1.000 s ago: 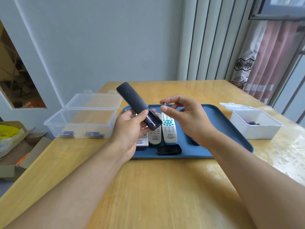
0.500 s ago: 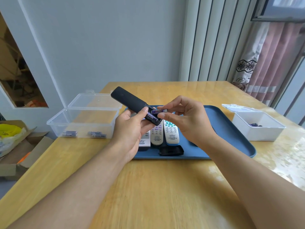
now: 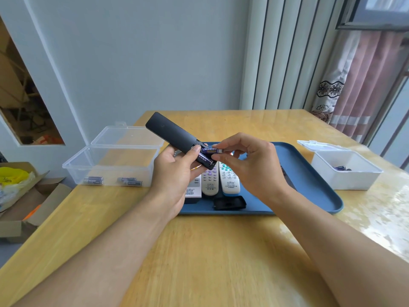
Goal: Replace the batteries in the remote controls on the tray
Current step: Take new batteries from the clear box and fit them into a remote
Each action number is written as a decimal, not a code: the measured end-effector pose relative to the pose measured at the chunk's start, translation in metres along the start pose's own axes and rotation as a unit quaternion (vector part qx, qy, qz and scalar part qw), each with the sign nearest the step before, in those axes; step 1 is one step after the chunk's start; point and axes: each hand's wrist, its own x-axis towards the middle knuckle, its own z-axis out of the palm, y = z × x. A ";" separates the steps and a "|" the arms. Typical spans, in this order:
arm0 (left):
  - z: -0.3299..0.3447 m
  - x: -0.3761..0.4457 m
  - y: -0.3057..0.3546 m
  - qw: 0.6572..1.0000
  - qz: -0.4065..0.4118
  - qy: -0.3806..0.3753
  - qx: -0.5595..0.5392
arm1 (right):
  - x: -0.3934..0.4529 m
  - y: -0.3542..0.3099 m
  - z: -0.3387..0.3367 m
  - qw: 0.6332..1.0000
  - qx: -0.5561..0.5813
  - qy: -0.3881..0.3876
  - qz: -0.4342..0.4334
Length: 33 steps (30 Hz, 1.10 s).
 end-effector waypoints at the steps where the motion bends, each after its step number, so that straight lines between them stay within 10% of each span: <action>1: 0.000 0.000 0.000 1.000 0.003 -0.002 0.004 | 0.000 0.000 0.000 1.000 0.003 -0.001 0.002; 14: 0.000 0.000 -0.003 1.000 -0.005 0.001 0.011 | 0.006 -0.003 0.002 0.992 0.120 -0.012 0.025; 33: 0.000 -0.001 -0.001 0.999 -0.017 -0.003 -0.047 | 0.001 0.004 0.005 0.995 -0.074 -0.026 -0.058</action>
